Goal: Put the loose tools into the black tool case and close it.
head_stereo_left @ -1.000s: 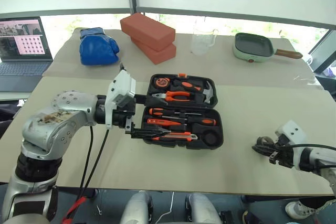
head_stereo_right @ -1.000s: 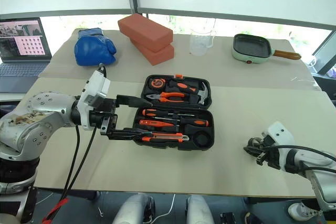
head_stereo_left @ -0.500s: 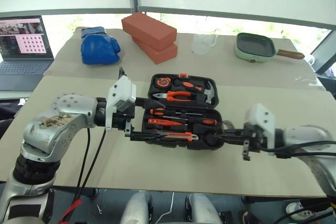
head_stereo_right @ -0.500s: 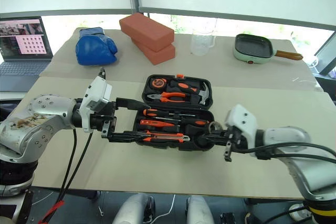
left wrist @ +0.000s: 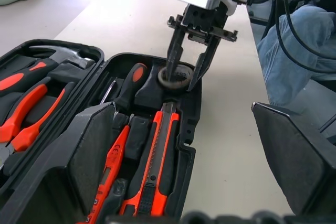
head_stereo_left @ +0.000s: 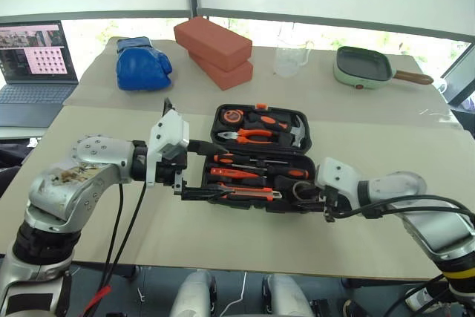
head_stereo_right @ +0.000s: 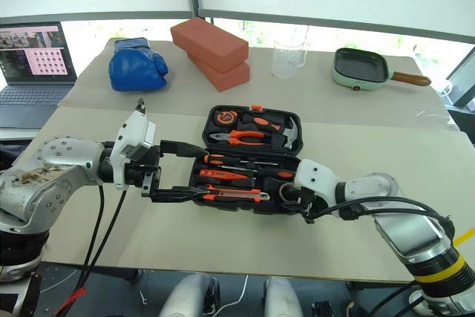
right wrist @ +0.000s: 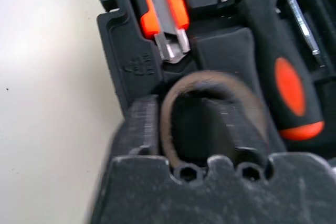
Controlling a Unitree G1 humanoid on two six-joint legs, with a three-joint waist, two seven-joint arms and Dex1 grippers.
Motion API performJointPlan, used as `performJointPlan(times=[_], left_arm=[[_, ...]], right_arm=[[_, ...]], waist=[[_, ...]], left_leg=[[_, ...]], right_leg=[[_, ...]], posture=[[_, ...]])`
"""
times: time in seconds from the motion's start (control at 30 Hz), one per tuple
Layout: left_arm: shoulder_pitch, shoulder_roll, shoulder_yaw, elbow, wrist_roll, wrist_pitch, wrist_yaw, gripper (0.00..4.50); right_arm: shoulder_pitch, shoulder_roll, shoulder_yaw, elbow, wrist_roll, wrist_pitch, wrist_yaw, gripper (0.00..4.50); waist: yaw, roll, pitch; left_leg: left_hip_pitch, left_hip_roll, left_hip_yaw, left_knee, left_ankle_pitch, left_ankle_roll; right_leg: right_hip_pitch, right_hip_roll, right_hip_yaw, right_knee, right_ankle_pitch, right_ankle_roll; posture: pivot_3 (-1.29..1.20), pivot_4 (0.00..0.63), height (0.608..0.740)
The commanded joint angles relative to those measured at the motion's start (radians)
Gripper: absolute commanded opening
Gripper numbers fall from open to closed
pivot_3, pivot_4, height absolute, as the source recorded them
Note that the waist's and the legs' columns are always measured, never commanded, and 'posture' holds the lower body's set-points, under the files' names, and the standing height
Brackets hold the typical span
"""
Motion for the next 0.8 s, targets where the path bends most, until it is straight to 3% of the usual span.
performJointPlan(times=[0.03, 0.13, 0.17, 0.37, 0.4, 0.5, 0.8], left_arm=[[-0.015, 0.002, 0.011, -0.003, 0.012, -0.031, 0.004, 4.5], [-0.023, -0.003, 0.008, 0.017, 0.018, -0.038, 0.005, 4.5], [-0.023, -0.007, 0.008, 0.025, 0.02, -0.038, 0.009, 4.5], [0.015, -0.005, -0.018, 0.207, 0.19, -0.116, 0.096, 4.5], [0.019, -0.008, -0.022, 0.249, 0.226, -0.134, 0.118, 4.5], [0.009, -0.035, -0.028, 0.385, 0.312, -0.19, 0.185, 3.83], [-0.048, -0.156, -0.126, 0.576, 0.44, -0.309, 0.185, 0.36]], right_arm=[[-0.007, -0.025, -0.079, -0.116, 0.112, 0.065, 0.048, 3.39], [-0.012, -0.043, -0.144, -0.155, 0.18, 0.111, 0.058, 4.35], [-0.016, -0.044, -0.166, -0.159, 0.202, 0.124, 0.055, 4.47], [-0.061, -0.001, -0.315, -0.008, 0.285, 0.205, -0.031, 4.47], [-0.066, 0.005, -0.323, 0.036, 0.271, 0.201, -0.05, 4.22], [-0.068, 0.013, -0.304, 0.169, 0.196, 0.132, -0.086, 3.36], [-0.143, 0.109, -0.143, 0.474, -0.017, -0.104, -0.114, 0.29]], waist=[[-0.001, 0.0, 0.0], [-0.001, 0.0, 0.0], [-0.001, 0.0, 0.0], [-0.001, 0.0, 0.0], [-0.001, 0.0, 0.0], [-0.001, 0.0, 0.0], [-0.002, 0.0, 0.0]], left_leg=[[0.0, 0.0, 0.0, 0.0, 0.0, 0.0], [0.0, 0.0, 0.0, 0.0, 0.0, 0.0], [0.0, 0.0, 0.0, 0.0, 0.0, 0.0], [0.0, 0.0, 0.0, 0.0, 0.0, 0.0], [0.0, 0.0, 0.0, 0.0, 0.0, 0.0], [0.0, -0.001, 0.0, 0.0, 0.0, 0.0], [-0.002, -0.002, 0.002, 0.0, 0.0, 0.0]], right_leg=[[0.0, 0.0, 0.0, 0.0, 0.0, 0.0], [0.0, 0.0, 0.0, 0.0, 0.0, 0.0], [0.0, 0.0, 0.0, 0.0, 0.0, 0.0], [0.0, 0.0, 0.0, 0.0, 0.0, 0.0], [0.0, 0.0, 0.0, 0.0, 0.0, 0.0], [0.0, 0.0, 0.0, 0.0, 0.0, 0.0], [-0.002, -0.001, 0.0, 0.0, 0.001, 0.0]], posture=[[0.0, 0.15, 0.738], [0.0, 0.15, 0.738], [0.0, 0.15, 0.738], [0.0, 0.15, 0.738], [0.0, 0.15, 0.738], [0.0, 0.15, 0.738], [0.0, 0.15, 0.738]])
